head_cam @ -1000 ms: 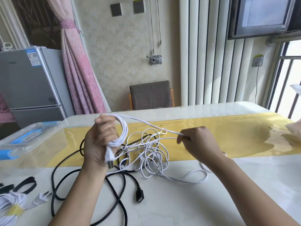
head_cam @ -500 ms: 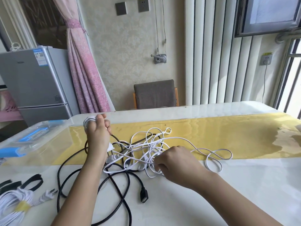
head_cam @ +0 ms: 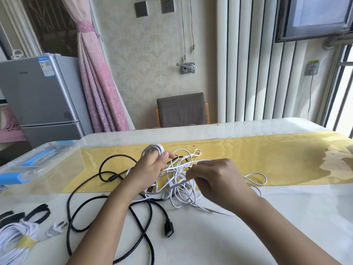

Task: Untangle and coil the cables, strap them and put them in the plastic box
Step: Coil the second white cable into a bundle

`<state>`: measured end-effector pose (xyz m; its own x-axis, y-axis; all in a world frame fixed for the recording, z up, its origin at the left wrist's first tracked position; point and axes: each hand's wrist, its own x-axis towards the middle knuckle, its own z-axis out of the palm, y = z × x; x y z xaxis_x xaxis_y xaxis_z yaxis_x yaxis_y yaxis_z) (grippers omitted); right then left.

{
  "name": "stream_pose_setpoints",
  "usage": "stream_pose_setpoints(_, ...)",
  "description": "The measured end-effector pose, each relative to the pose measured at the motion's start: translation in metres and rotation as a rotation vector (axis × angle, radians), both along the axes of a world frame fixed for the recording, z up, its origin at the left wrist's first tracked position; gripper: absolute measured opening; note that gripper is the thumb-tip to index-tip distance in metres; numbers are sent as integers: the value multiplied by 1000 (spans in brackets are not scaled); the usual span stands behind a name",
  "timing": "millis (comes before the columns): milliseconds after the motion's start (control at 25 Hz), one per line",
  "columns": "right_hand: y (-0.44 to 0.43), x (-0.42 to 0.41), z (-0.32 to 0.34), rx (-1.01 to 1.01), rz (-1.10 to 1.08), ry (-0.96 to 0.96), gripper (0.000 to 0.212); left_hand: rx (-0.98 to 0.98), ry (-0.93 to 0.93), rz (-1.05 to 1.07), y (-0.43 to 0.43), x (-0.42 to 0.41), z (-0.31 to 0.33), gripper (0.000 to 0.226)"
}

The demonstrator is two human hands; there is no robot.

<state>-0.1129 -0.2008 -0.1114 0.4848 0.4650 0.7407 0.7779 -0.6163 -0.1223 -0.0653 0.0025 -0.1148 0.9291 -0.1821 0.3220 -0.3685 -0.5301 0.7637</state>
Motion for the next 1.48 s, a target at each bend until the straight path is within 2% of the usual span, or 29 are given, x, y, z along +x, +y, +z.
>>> stream_pose_setpoints(80,-8,1,6,60,-26,-39,28,-144,-37,-5,0,1,3,27)
stream_pose_setpoints(160,-11,3,5,77,-49,-78,27,-102,-83,-6,0,-1,4,25)
stream_pose_setpoints(200,-11,5,3,90,-62,-90,27,-141,-84,-62,-1,-2,6,24)
stream_pose_setpoints(320,-18,17,-3,188,-121,-85,29,-613,-7,-137,-2,-7,18,25)
stream_pose_setpoints(440,-38,21,4,356,-181,-59,30,-879,-105,65,9,5,19,26)
stream_pose_setpoints(480,-43,20,9,385,-207,-71,30,-989,-83,132,18,10,19,28)
stream_pose_setpoints(520,-48,19,13,397,-231,-81,29,-1133,-9,167,31,16,17,29)
stream_pose_setpoints(560,-51,18,15,400,-254,-80,28,-1307,121,113,45,19,14,28)
stream_pose_setpoints(640,-56,19,15,397,-300,-41,28,-1640,484,-253,72,21,9,22)
stream_pose_setpoints(680,-58,20,14,391,-324,-9,29,-1689,627,-440,78,17,8,21)
stream_pose_setpoints(720,-59,22,12,387,-348,30,30,-1649,696,-518,82,15,8,22)
stream_pose_setpoints(800,-58,27,9,379,-358,169,34,-1476,719,-513,82,11,8,26)
stream_pose_setpoints(920,-54,32,3,213,-329,500,23,-1263,730,-602,64,1,13,30)
stream_pose_setpoints(960,-51,32,1,141,-317,612,29,-1206,748,-644,58,-2,15,31)
stream_pose_setpoints(1040,-45,31,-6,37,-231,752,59,-1081,803,-719,42,-9,19,32)
stream_pose_setpoints(1120,-33,31,-13,33,-109,758,79,-959,865,-799,24,-16,21,31)
stream_pose_setpoints(1160,-26,30,-16,66,-33,752,82,-911,906,-833,17,-19,21,30)
stream_pose_setpoints(1240,-15,28,-19,154,124,752,75,-835,982,-920,3,-21,18,29)
stream_pose_setpoints(1400,-12,24,-9,278,319,824,30,-692,1032,-1055,-10,-20,13,28)
stream_pose_setpoints(1480,-13,20,-3,398,410,901,22,-650,1051,-1075,-11,-20,13,29)
